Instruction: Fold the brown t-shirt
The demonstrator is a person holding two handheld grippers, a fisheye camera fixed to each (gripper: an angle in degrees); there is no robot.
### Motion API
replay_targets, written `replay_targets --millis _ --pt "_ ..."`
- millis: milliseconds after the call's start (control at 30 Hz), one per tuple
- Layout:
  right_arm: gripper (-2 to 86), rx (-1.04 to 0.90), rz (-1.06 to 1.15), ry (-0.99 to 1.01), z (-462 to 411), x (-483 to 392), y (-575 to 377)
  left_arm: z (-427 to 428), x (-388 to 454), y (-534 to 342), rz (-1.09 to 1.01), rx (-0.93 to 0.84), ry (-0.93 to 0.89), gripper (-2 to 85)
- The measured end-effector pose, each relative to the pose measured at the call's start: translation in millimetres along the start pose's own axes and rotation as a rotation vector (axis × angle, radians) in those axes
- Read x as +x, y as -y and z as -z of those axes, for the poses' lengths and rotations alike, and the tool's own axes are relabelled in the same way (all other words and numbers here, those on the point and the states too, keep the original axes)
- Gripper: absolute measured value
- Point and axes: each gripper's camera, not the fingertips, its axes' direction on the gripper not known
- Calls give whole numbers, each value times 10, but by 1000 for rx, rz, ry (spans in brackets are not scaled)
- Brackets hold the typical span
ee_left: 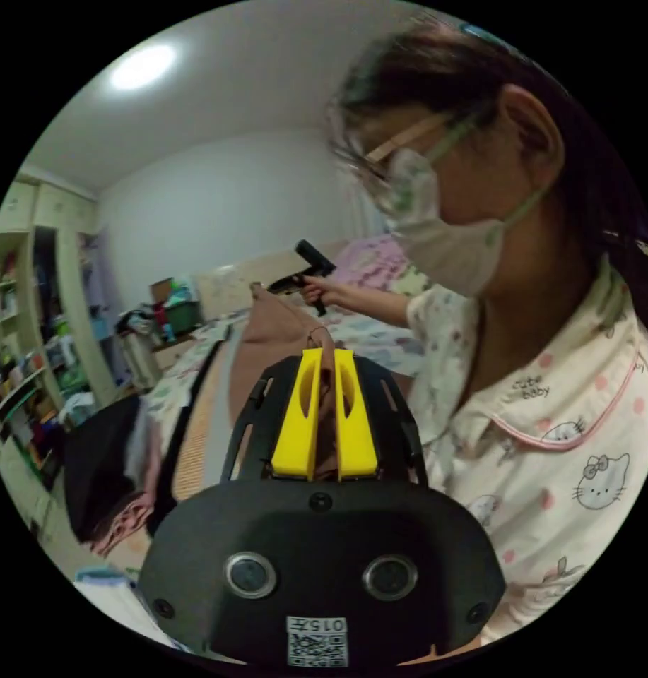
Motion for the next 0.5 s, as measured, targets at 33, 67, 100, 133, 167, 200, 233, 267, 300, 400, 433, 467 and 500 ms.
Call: replay_targets --millis 33,67,100,133,167,200,233,267,300,400,433,467,500 --pt "-3 -2 -18 -8 105 29 -186 -252 41 122 -27 -35 -114 13" --pt "-2 -31 -64 -27 258 107 -538 -386 55 173 -37 -52 -167 13" --pt "-1 -71 -116 -68 337 199 -872 -673 63 253 -53 -96 -262 14" --pt "-1 -83 -139 -91 357 244 -1036 -983 42 314 -55 -167 -329 14" --pt "0 -84 -169 -130 371 329 -1348 -1133 24 340 -49 -203 -353 14" --pt "1 -61 -180 -140 353 437 -1599 -1398 -12 384 -39 -265 -396 15" --pt "1 -70 -192 -136 326 513 -1667 -1604 -59 431 -17 -315 -438 15" --pt "1 -133 -266 -103 275 693 -1709 -1668 -91 461 -1 -326 -455 15" --pt "1 -150 -283 -69 278 767 -1724 -1718 -162 541 25 -331 -474 15" --pt "0 -188 -200 -154 277 646 -1771 -1623 -261 853 23 -334 -469 13" --pt "0 -210 -184 -181 260 619 -1785 -1551 -242 1000 -7 -329 -460 13" --pt "-2 -251 -166 -231 231 590 -1827 -1521 -227 1069 -26 -330 -453 13" --pt "-3 -276 -193 -314 230 610 -1880 -1486 -194 1187 -62 -347 -434 13"
